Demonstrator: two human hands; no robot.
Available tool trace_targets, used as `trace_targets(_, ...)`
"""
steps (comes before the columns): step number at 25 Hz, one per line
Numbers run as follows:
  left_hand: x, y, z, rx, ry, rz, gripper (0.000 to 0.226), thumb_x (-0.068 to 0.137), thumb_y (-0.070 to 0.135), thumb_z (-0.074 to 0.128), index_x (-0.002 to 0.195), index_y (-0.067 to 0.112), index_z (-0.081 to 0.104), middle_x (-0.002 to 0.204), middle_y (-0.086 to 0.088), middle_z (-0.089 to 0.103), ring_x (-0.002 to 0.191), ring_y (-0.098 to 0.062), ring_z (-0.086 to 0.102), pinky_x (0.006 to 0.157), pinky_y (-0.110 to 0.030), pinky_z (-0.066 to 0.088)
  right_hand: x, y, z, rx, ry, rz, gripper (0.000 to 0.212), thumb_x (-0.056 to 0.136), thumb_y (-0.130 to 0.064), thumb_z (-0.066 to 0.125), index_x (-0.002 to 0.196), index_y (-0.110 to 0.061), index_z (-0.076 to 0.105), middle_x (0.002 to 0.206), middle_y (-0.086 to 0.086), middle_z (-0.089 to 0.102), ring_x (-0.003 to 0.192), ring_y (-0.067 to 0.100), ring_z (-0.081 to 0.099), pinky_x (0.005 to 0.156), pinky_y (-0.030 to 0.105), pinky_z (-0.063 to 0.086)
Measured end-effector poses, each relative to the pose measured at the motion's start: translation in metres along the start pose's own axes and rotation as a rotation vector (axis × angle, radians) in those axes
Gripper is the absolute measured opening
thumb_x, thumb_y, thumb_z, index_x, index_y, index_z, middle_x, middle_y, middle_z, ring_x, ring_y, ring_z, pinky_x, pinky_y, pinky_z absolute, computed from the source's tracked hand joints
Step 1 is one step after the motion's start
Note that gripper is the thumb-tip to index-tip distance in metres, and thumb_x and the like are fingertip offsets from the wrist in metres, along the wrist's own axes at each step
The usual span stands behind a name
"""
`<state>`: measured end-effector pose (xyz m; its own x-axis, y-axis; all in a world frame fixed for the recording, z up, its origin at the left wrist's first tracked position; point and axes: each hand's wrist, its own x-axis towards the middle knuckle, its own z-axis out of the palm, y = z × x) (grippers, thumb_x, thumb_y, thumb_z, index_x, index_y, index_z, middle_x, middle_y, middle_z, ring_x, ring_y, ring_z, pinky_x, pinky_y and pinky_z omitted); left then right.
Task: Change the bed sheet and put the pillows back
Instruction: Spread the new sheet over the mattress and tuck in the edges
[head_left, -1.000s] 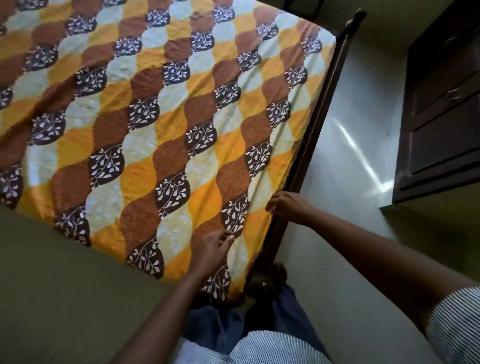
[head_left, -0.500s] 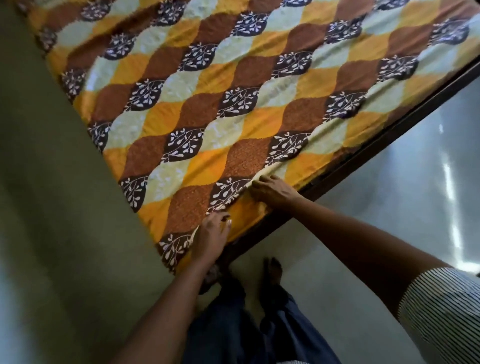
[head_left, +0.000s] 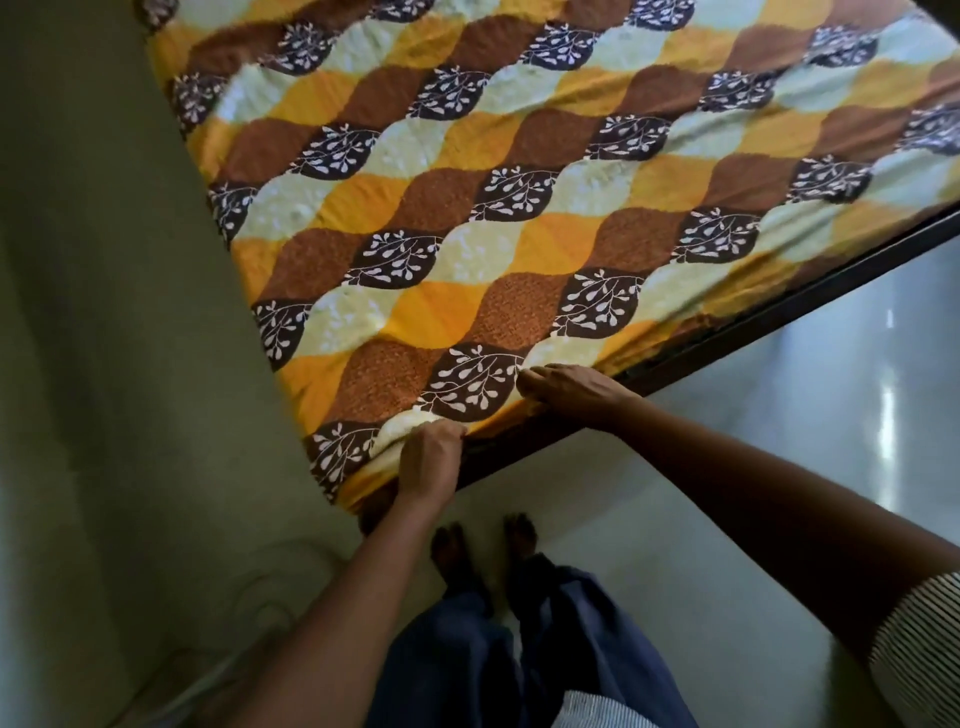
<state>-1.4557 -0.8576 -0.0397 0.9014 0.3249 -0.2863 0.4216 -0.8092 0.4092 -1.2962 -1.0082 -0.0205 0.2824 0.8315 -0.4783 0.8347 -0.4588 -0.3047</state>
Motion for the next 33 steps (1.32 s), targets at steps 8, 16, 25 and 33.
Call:
trace_targets(8, 0.001, 0.001, 0.01, -0.013, -0.218, -0.243, 0.021, 0.091, 0.016, 0.054, 0.102, 0.012, 0.071, 0.103, -0.008, 0.069, 0.092, -0.02, 0.063, 0.084, -0.035, 0.052, 0.005, 0.023, -0.008, -0.145, -0.091, -0.089, 0.029, 0.096, -0.025, 0.044, 0.117, -0.015, 0.062, 0.116, 0.006, 0.064, 0.104, 0.021, 0.061, 0.081, 0.028, 0.049)
trace_targets(16, 0.01, 0.007, -0.005, -0.251, -0.56, -0.588, 0.052, 0.1, 0.044, 0.028, 0.131, 0.01, 0.051, 0.141, -0.016, 0.044, 0.128, -0.03, 0.042, 0.104, -0.037, 0.034, 0.015, 0.042, 0.005, 0.02, -0.216, -0.051, 0.027, 0.098, -0.023, 0.042, 0.115, -0.02, 0.063, 0.117, 0.007, 0.061, 0.107, 0.022, 0.057, 0.079, 0.025, 0.039)
trace_targets(25, 0.01, 0.018, 0.002, -0.308, -0.68, -0.691, 0.088, 0.08, 0.079, 0.011, 0.146, 0.023, 0.028, 0.156, -0.007, 0.02, 0.142, -0.028, 0.021, 0.113, -0.049, 0.021, 0.01, 0.042, -0.001, 0.167, -0.391, -0.222, 0.039, 0.102, -0.022, 0.027, 0.138, -0.019, 0.043, 0.138, 0.001, 0.042, 0.128, 0.019, 0.038, 0.113, 0.032, 0.023)
trace_targets(33, -0.014, 0.028, -0.012, -0.253, -0.313, -0.343, 0.038, 0.096, 0.036, 0.044, 0.128, 0.017, 0.056, 0.129, -0.005, 0.057, 0.113, -0.019, 0.054, 0.092, -0.032, 0.046, -0.011, 0.013, 0.006, 0.474, -0.033, 0.123, 0.028, 0.097, -0.027, 0.046, 0.119, -0.018, 0.061, 0.116, 0.009, 0.065, 0.104, 0.018, 0.059, 0.077, 0.02, 0.039)
